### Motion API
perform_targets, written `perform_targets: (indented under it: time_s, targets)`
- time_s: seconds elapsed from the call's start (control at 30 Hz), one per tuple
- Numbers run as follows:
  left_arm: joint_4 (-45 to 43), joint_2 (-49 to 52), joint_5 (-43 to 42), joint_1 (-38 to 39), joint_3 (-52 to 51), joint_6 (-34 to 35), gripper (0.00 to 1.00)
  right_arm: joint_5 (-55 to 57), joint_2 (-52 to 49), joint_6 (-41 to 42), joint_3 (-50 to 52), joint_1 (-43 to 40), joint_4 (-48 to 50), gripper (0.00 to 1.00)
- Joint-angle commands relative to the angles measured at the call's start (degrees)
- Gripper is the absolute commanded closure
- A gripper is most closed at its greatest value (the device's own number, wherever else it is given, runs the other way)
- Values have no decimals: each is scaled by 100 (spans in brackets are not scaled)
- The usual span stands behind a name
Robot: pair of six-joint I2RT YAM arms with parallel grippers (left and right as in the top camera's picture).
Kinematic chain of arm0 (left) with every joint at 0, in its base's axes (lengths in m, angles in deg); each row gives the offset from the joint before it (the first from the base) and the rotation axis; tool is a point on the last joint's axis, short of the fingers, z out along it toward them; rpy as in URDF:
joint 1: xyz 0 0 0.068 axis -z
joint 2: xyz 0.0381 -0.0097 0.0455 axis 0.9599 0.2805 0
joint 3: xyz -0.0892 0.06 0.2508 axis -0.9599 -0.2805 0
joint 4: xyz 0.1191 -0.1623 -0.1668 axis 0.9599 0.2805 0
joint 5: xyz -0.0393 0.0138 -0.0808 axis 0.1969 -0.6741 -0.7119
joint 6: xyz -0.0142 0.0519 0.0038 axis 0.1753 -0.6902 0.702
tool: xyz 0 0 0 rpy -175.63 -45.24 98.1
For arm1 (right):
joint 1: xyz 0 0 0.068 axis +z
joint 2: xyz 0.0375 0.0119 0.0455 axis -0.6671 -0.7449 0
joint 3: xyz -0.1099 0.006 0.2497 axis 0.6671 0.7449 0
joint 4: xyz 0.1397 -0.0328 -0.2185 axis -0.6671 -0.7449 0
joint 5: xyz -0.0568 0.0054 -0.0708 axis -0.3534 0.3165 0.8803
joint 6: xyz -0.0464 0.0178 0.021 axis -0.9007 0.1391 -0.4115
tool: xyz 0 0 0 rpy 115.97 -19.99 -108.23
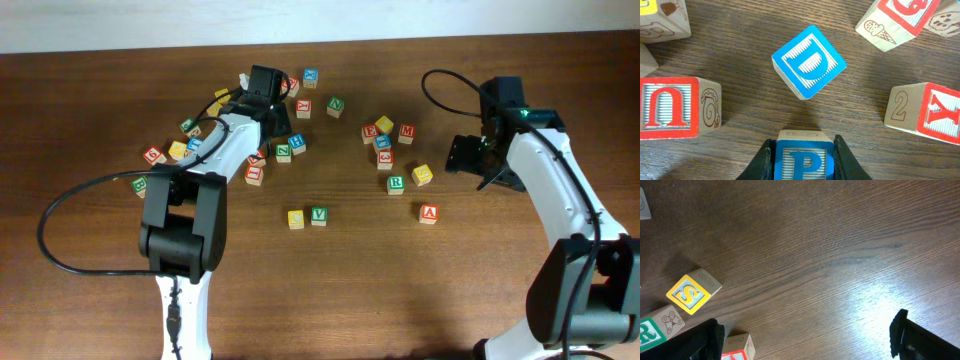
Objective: Spell out CVPR
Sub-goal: 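Carry the P block toward the C and V blocks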
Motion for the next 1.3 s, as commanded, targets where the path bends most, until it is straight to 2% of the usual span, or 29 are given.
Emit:
perform_targets:
  time_s: [0.0,0.03,0.27,0.5,0.67,0.8,0.83,0.97,1.13,1.27]
  targets:
    - [15,28,68,13,15,7,86,114,-31,4,-85,-7,4,2]
    - [15,28,68,13,15,7,88,114,-31,2,-85,-7,2,2]
    - [208,-140,61,13,17,9,90,114,-31,4,-85,-7,2,2]
    - [772,-1283,13,13,17,9,88,114,-31,4,-85,-7,2,1]
    - [1375,-2155,-1213,42,17,7,83,114,-31,2,-85,-7,2,2]
    - [2085,-2208,-2555,208,15,9,85,114,-31,4,-85,-7,2,2]
    - [2297,-2190,-2627,284,15,7,85,114,-31,4,-85,-7,2,2]
    - [3132,-2026,-2468,881,13,-208,85,114,-31,4,-85,-7,2,2]
    - [3152,-1681,-2109,1626,-177,-173,87,114,-31,4,-85,-7,2,2]
    - [3126,-1290,-1648,2083,-356,166,87,114,-31,2,-85,-7,2,2]
